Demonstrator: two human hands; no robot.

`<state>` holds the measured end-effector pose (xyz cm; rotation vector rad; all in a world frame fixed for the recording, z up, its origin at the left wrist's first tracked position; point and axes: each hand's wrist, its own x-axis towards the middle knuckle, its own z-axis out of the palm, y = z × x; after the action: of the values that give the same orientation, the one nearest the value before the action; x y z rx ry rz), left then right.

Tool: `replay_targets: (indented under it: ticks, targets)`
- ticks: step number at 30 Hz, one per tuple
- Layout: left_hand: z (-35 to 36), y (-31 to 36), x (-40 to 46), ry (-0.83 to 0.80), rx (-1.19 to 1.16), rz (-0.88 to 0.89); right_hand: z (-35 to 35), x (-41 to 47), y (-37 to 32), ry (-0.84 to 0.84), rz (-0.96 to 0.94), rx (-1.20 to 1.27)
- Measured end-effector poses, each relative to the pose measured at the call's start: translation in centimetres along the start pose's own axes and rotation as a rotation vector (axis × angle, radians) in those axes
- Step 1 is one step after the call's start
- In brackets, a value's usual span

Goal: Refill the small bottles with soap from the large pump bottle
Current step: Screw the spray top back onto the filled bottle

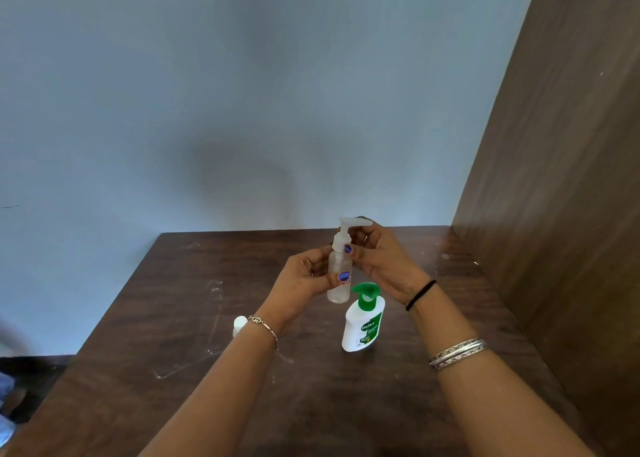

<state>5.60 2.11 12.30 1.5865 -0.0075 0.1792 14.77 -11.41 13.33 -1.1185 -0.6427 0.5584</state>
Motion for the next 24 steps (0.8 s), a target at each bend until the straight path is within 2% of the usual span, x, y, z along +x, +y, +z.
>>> replay_targets:
  ticks: [4, 13, 24]
  targets:
    - [0.1, 0.0, -0.1, -0.012, -0.016, -0.006, -0.1, 0.2, 0.2, 0.071, -0.052, -0.083]
    - [-0.1, 0.2, 0.0, -0.019, 0.003, 0.003, -0.4, 0.1, -0.9, 0.003, -0.052, -0.304]
    - [0.3, 0.1, -0.2, -0.020, -0.027, 0.012, 0.2, -0.3, -0.9, -0.040, -0.045, -0.237]
